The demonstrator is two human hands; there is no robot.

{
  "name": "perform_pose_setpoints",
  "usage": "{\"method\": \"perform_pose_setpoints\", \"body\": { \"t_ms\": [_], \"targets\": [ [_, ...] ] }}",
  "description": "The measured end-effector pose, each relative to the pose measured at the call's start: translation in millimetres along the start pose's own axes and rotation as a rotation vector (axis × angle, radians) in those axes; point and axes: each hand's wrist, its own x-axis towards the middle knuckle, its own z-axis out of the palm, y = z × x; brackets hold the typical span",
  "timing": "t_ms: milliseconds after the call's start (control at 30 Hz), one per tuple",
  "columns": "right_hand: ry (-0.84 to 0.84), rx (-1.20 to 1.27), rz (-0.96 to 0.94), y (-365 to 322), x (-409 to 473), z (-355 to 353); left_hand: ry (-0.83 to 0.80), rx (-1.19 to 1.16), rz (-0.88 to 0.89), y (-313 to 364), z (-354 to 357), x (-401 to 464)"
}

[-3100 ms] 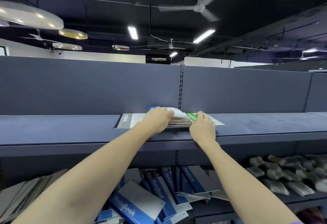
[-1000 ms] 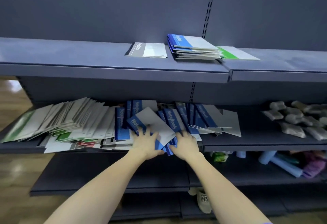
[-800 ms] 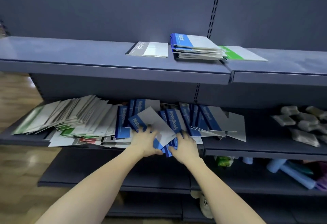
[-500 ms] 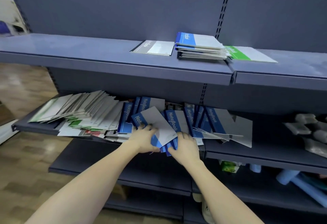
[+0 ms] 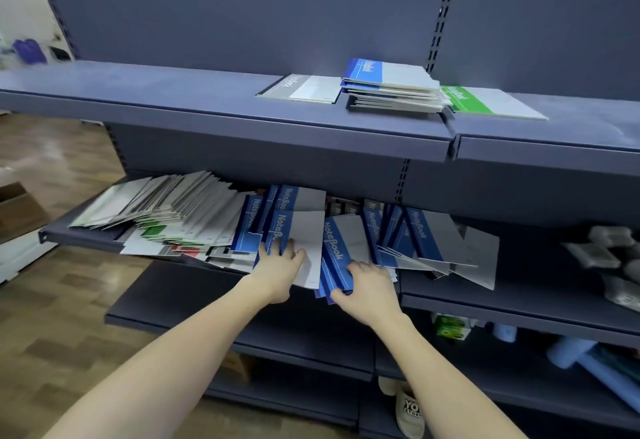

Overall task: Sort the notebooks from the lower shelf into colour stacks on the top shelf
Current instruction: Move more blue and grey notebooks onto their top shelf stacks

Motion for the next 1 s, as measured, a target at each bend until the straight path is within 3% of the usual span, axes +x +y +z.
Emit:
{"method": "perform_pose_setpoints", "body": {
  "t_ms": [367,600,867,1000],
  "targets": [
    [-0.246,0.097,-0.086,30.4,-0.9,-11.5,-0.007,-0.161,0.016,-13.4,3.6,-3.7],
    [-0.053,0.019,-0.076,-5.2,-0.7,-4.4,0.033,-0.163,0.069,-31.3,0.7,-12.0],
    [0.305,0.010,0.145,-58.9,4.8,5.1,0.173,-0.168,0.125,-60.8,16.1,-19.8],
    [0.371,0.027,0.206,-87.4,11.4,1.8,0.222,-0.263,0.145,-78.6,20.5,-18.4]
  ]
}}
